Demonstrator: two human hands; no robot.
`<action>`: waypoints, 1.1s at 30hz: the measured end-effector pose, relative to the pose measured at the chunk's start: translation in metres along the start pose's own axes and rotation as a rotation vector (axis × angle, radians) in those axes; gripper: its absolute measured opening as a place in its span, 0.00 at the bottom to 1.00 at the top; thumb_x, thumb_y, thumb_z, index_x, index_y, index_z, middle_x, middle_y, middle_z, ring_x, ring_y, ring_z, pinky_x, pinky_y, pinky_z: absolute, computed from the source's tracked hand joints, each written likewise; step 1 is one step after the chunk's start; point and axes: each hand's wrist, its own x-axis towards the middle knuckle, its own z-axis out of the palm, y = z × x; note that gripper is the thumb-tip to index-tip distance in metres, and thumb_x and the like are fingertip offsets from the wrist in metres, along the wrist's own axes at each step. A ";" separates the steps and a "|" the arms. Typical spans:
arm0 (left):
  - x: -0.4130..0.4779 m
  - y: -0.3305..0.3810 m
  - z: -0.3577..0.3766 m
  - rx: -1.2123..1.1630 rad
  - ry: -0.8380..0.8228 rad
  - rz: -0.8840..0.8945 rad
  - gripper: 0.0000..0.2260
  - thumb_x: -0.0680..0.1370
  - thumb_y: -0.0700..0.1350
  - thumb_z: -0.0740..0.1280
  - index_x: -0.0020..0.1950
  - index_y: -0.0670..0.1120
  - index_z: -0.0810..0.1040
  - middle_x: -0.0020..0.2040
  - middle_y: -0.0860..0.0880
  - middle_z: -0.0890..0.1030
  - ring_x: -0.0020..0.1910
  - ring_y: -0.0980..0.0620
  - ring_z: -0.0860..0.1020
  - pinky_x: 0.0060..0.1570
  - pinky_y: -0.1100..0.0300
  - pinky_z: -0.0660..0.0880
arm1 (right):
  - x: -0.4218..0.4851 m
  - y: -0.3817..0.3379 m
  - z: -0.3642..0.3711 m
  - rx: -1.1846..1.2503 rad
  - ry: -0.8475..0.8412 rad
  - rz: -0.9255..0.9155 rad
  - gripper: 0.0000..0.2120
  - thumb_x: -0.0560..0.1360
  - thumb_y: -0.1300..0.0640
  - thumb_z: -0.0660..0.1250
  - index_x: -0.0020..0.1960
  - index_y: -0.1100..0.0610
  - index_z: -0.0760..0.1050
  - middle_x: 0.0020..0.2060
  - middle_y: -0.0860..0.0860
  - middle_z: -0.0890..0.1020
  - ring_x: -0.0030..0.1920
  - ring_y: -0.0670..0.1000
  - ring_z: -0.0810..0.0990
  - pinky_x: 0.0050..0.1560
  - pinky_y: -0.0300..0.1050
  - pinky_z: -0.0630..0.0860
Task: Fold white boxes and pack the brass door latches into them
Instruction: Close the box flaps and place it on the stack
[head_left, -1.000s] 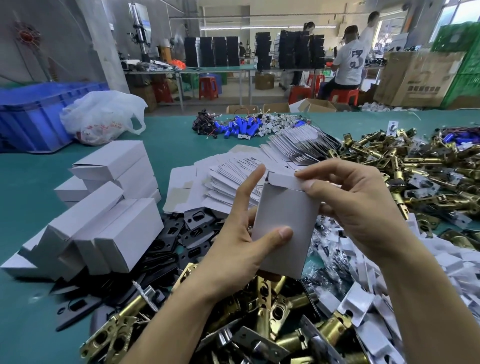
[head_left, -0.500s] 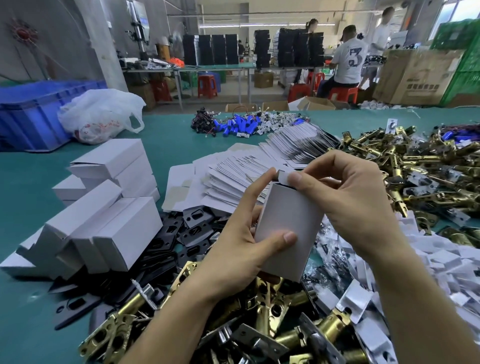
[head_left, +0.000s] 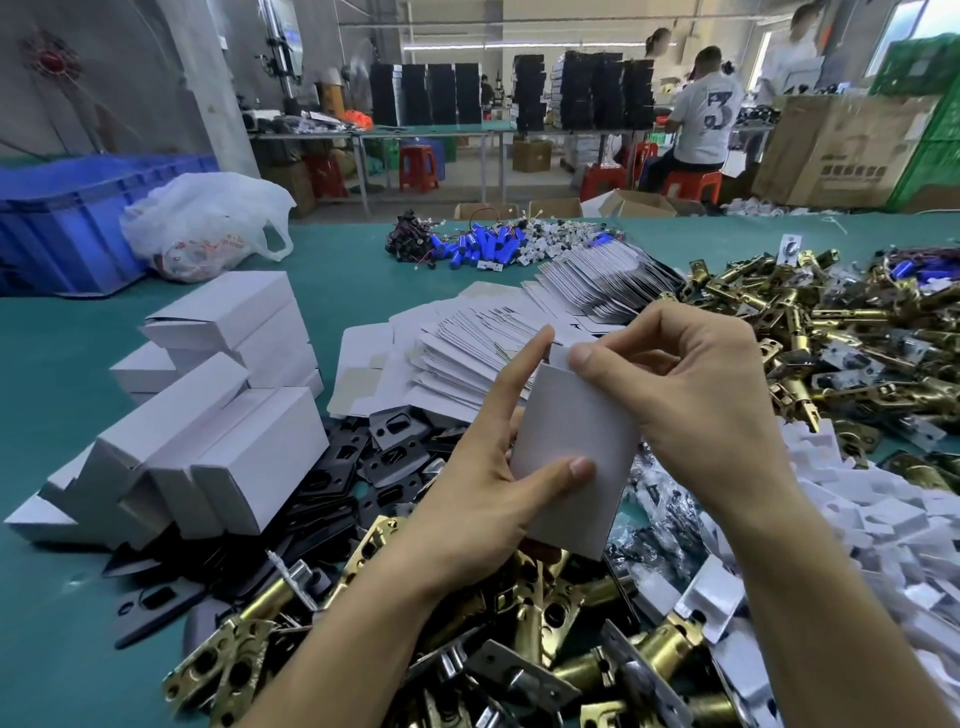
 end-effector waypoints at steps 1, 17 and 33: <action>0.000 0.001 0.001 0.005 0.009 0.004 0.37 0.78 0.40 0.72 0.70 0.78 0.62 0.62 0.46 0.81 0.53 0.52 0.85 0.49 0.62 0.80 | 0.000 0.000 0.002 0.009 0.007 0.001 0.08 0.69 0.59 0.78 0.36 0.55 0.80 0.33 0.50 0.84 0.35 0.48 0.83 0.38 0.41 0.77; -0.001 0.003 0.004 0.018 0.033 -0.018 0.38 0.78 0.38 0.72 0.64 0.82 0.63 0.50 0.55 0.85 0.47 0.52 0.85 0.40 0.59 0.82 | -0.001 -0.002 -0.005 0.046 -0.059 0.009 0.09 0.69 0.61 0.78 0.37 0.60 0.79 0.35 0.57 0.84 0.38 0.58 0.85 0.41 0.60 0.81; -0.003 0.006 0.005 -0.027 0.042 -0.095 0.33 0.78 0.45 0.73 0.66 0.80 0.63 0.52 0.49 0.85 0.45 0.47 0.87 0.29 0.62 0.79 | -0.001 -0.003 -0.013 0.180 -0.209 0.094 0.07 0.67 0.58 0.77 0.38 0.60 0.80 0.37 0.57 0.85 0.38 0.51 0.84 0.39 0.58 0.81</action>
